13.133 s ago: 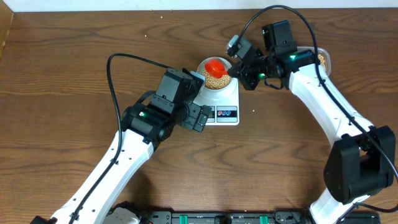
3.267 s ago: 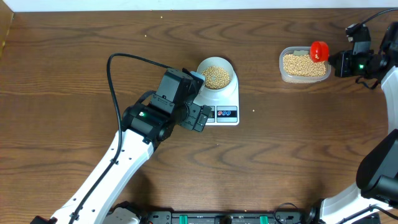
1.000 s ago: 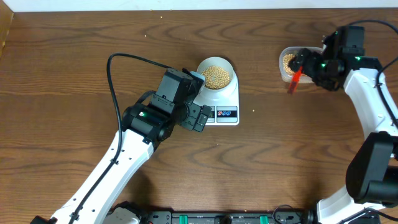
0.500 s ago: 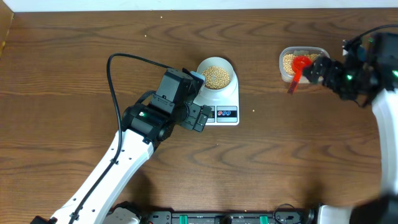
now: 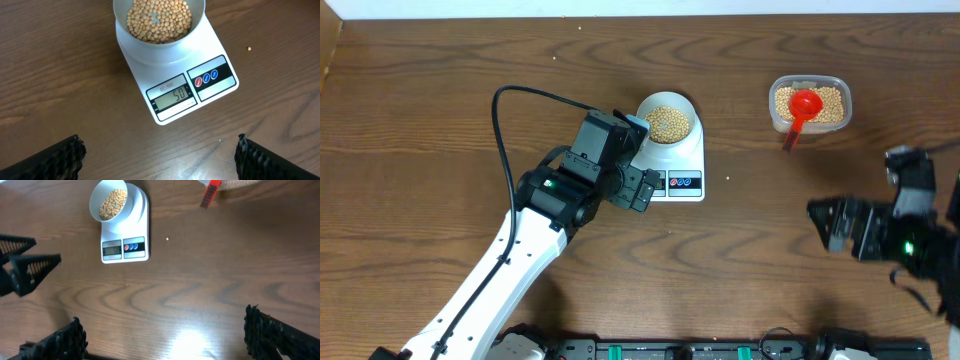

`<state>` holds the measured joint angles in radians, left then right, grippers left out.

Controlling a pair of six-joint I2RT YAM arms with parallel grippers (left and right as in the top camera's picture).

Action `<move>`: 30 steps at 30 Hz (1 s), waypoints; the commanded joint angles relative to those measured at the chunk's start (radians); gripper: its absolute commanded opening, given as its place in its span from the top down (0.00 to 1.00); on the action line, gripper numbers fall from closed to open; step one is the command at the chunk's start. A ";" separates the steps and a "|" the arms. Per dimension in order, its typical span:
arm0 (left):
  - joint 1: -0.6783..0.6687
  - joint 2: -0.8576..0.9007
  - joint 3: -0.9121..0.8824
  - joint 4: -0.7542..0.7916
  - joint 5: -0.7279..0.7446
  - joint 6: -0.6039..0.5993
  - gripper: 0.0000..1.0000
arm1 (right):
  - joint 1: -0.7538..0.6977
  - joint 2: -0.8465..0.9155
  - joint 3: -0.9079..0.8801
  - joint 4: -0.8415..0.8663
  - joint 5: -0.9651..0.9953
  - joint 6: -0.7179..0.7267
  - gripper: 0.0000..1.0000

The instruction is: Scoop item into bowl and weigh 50g on scale

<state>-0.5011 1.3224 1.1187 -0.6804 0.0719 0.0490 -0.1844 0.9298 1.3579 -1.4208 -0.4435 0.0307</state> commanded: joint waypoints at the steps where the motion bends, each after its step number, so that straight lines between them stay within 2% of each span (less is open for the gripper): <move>1: 0.003 0.008 0.000 -0.001 -0.013 -0.002 0.02 | 0.005 -0.077 0.002 -0.032 0.060 -0.021 0.01; 6: 0.003 0.008 0.000 -0.001 -0.013 -0.002 0.02 | 0.005 -0.151 0.002 -0.027 0.161 -0.030 0.01; 12: 0.003 0.008 0.000 -0.001 -0.013 -0.002 0.02 | 0.013 -0.179 -0.008 -0.007 0.162 -0.133 0.01; 14: 0.003 0.008 0.000 -0.001 -0.013 -0.002 0.02 | 0.014 -0.202 -0.048 0.050 0.162 -0.152 0.01; 17: 0.003 0.008 0.000 -0.001 -0.013 -0.002 0.02 | 0.016 -0.275 -0.155 0.189 0.165 -0.153 0.01; 24: 0.003 0.008 0.000 -0.001 -0.013 -0.002 0.02 | 0.053 -0.499 -0.572 0.639 0.165 -0.201 0.01; 30: 0.003 0.008 0.000 -0.001 -0.013 -0.002 0.02 | 0.109 -0.632 -0.861 0.899 0.165 -0.257 0.01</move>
<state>-0.5011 1.3224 1.1187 -0.6800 0.0715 0.0490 -0.1078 0.3580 0.6155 -0.6037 -0.2790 -0.1745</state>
